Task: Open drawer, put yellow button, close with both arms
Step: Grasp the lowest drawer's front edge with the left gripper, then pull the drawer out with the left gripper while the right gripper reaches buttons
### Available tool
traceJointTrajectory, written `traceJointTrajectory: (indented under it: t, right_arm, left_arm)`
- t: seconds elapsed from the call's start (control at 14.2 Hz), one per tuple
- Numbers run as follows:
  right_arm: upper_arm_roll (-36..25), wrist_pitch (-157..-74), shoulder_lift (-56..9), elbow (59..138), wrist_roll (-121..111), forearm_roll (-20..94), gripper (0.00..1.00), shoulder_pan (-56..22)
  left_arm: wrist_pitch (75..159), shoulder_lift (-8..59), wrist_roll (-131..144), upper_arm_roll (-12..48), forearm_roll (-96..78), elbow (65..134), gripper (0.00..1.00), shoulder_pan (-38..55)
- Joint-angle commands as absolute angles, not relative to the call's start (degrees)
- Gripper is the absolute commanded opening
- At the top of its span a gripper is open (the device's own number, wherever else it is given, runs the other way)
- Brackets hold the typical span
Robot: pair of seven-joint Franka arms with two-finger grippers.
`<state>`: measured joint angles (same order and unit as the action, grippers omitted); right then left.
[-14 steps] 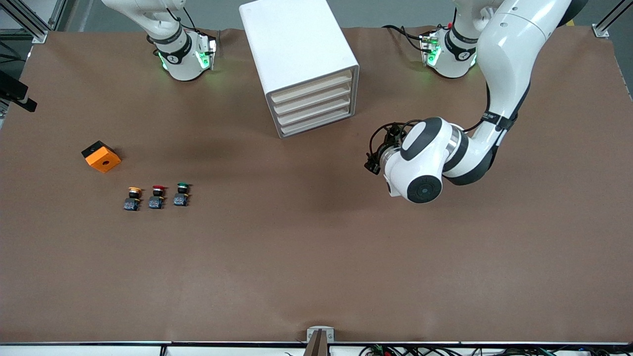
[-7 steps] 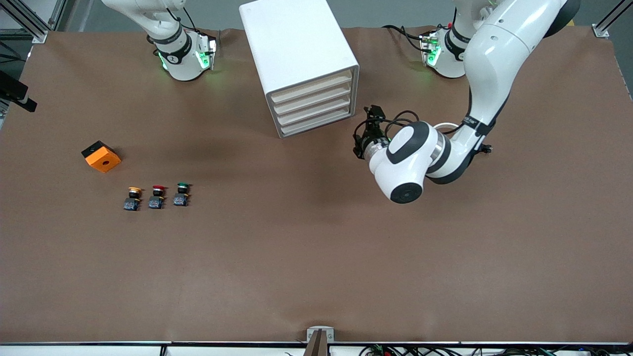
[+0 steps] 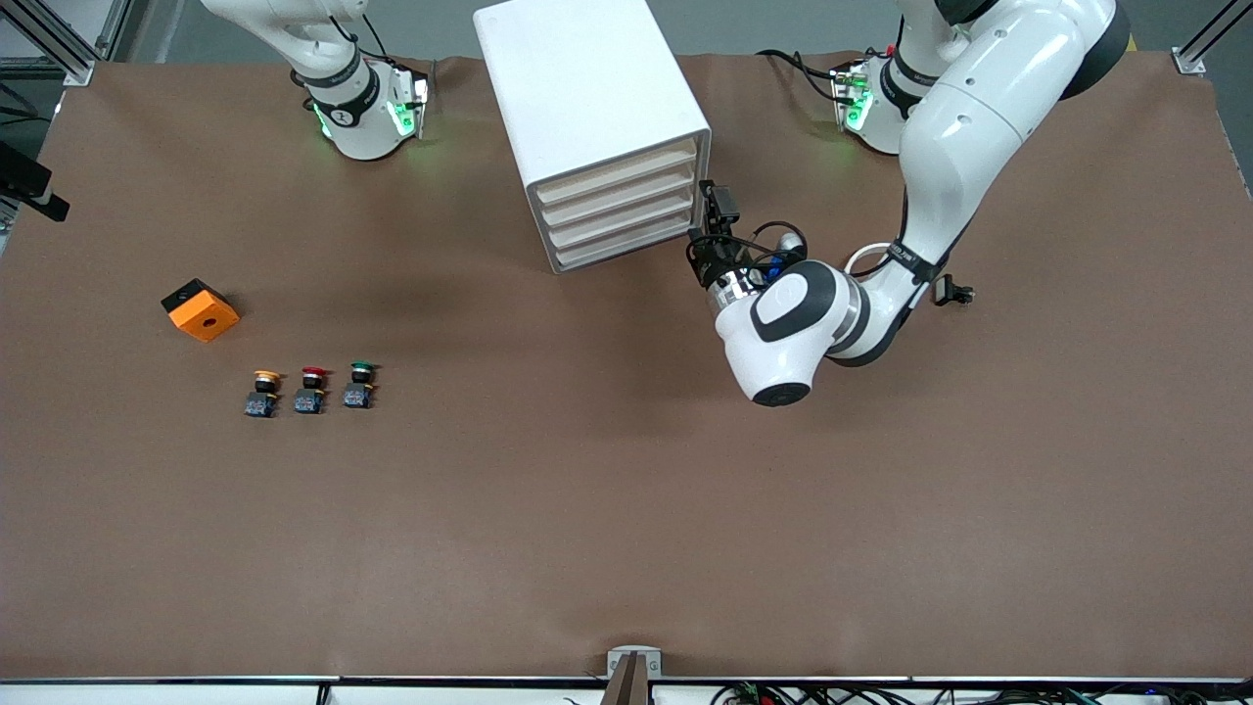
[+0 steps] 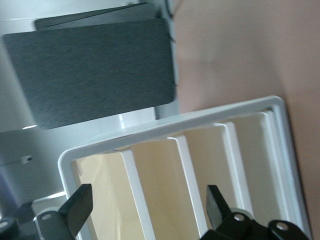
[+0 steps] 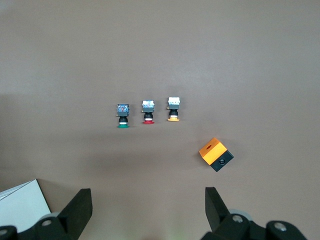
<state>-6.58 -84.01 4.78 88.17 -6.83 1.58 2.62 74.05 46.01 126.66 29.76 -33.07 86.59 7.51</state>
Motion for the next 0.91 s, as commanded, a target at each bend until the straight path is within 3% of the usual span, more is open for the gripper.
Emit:
traceJointTrajectory:
  t: [0.0,0.21,0.35,0.56,0.7,0.84]
  right_arm:
    - [-6.2,-83.7,2.7,88.1,-6.3,0.9,1.00,2.9]
    - [-5.9,-84.4,0.2,88.2,-7.0,1.3,1.00,3.2]
    - [-5.9,-84.8,-7.0,87.2,-7.0,1.0,1.00,3.1]
    - [-5.9,-87.9,-9.3,86.7,-7.1,0.9,1.00,2.6]
    - [-5.9,-91.9,-10.0,90.3,-6.9,-1.2,1.00,1.4]
    - [-6.0,-100.9,-10.0,97.3,-6.9,-2.3,1.00,2.0]
  left_arm:
    - [72.4,48.2,130.2,30.2,-35.5,85.5,1.00,8.3]
    - [70.9,51.1,133.3,30.2,-38.0,85.4,1.00,8.9]
    - [70.8,51.2,134.1,30.2,-38.2,85.4,1.00,9.8]
    - [70.2,51.2,134.2,30.1,-40.4,85.5,0.74,10.8]
    - [69.9,51.0,134.2,30.1,-41.2,85.5,0.66,11.9]
    - [69.9,51.0,134.2,30.0,-41.3,85.5,0.56,12.3]
